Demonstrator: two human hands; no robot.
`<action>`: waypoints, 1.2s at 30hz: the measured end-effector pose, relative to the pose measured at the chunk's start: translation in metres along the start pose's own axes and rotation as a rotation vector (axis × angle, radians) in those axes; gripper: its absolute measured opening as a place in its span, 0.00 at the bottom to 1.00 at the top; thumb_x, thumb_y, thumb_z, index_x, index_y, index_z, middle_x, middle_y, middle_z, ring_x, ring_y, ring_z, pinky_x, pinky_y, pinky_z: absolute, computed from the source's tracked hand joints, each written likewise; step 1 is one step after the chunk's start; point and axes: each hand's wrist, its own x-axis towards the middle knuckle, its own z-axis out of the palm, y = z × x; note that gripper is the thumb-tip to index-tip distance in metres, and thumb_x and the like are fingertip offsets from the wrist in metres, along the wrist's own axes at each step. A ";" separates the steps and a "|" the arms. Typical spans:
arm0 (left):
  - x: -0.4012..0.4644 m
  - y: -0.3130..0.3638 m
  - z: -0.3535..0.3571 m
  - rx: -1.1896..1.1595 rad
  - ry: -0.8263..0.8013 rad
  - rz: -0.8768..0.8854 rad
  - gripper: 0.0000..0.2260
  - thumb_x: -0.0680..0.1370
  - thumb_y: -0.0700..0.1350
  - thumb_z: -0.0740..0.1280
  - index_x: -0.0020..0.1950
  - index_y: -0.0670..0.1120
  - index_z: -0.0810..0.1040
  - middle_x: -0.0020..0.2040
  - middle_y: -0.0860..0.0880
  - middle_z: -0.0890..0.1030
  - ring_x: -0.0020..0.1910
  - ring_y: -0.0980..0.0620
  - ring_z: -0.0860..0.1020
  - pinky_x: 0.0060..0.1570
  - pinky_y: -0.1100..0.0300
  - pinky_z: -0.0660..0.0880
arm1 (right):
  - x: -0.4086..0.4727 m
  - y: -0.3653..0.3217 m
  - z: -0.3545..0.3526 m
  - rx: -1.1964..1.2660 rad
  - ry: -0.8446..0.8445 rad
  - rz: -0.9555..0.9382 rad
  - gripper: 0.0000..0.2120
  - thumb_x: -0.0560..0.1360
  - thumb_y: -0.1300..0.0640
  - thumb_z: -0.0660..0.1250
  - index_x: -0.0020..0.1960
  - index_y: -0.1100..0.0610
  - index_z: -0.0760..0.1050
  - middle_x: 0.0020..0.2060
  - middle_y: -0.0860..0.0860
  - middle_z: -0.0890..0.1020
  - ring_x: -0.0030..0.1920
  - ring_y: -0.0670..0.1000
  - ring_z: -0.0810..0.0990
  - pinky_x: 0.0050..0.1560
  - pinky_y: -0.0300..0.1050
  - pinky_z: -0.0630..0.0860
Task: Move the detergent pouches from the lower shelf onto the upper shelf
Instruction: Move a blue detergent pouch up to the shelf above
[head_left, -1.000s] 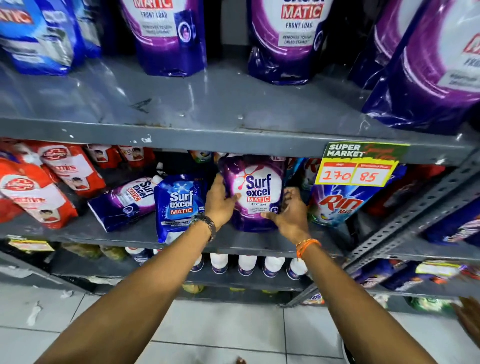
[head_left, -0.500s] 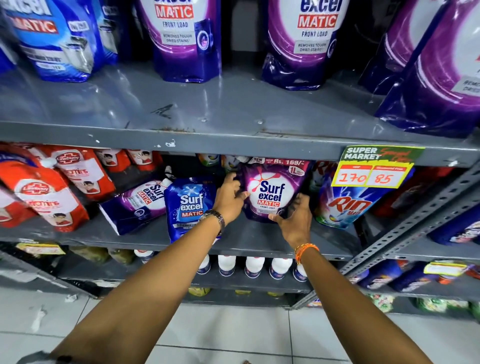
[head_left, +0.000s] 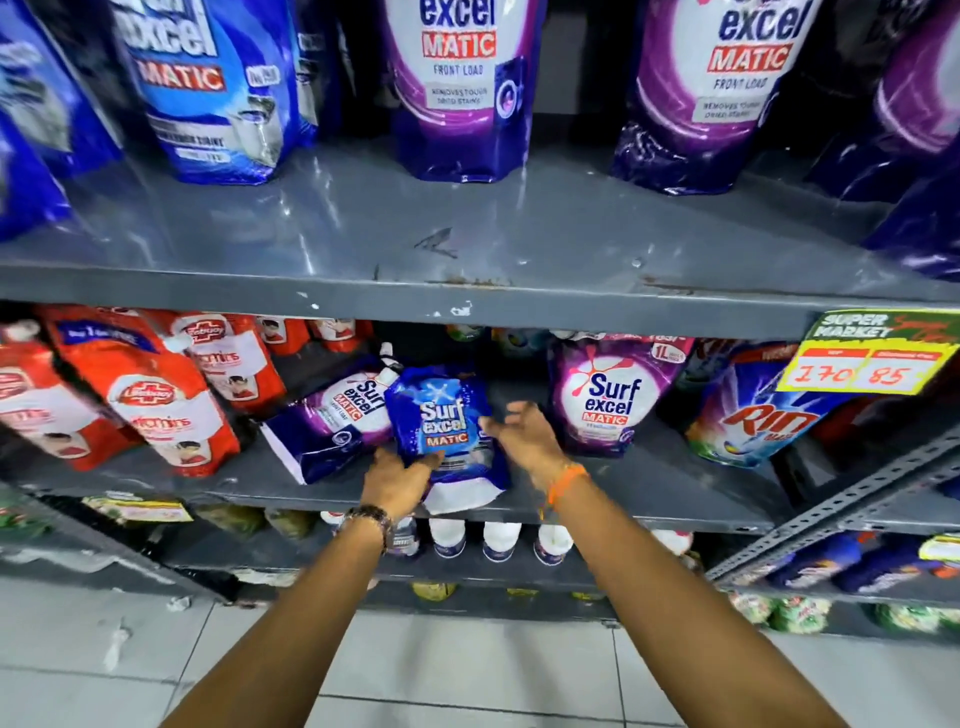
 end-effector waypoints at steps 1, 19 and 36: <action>0.008 -0.003 -0.003 -0.075 -0.034 -0.028 0.33 0.70 0.59 0.74 0.70 0.45 0.72 0.68 0.44 0.78 0.66 0.40 0.78 0.68 0.48 0.73 | 0.009 -0.005 0.012 -0.016 -0.005 0.032 0.29 0.74 0.53 0.74 0.68 0.64 0.68 0.58 0.51 0.74 0.62 0.55 0.76 0.62 0.45 0.73; 0.030 -0.013 -0.025 -0.366 -0.200 0.119 0.33 0.60 0.30 0.82 0.58 0.49 0.72 0.60 0.43 0.84 0.58 0.44 0.83 0.60 0.41 0.80 | 0.009 -0.004 0.038 0.218 -0.065 0.146 0.22 0.68 0.76 0.72 0.59 0.68 0.72 0.52 0.60 0.81 0.53 0.60 0.81 0.54 0.56 0.80; 0.072 0.054 -0.006 -0.069 0.000 0.505 0.44 0.71 0.26 0.70 0.81 0.45 0.53 0.71 0.40 0.76 0.66 0.42 0.78 0.63 0.50 0.77 | 0.032 -0.036 0.026 0.010 0.331 -0.407 0.31 0.70 0.72 0.69 0.71 0.62 0.67 0.65 0.58 0.78 0.66 0.58 0.78 0.69 0.55 0.73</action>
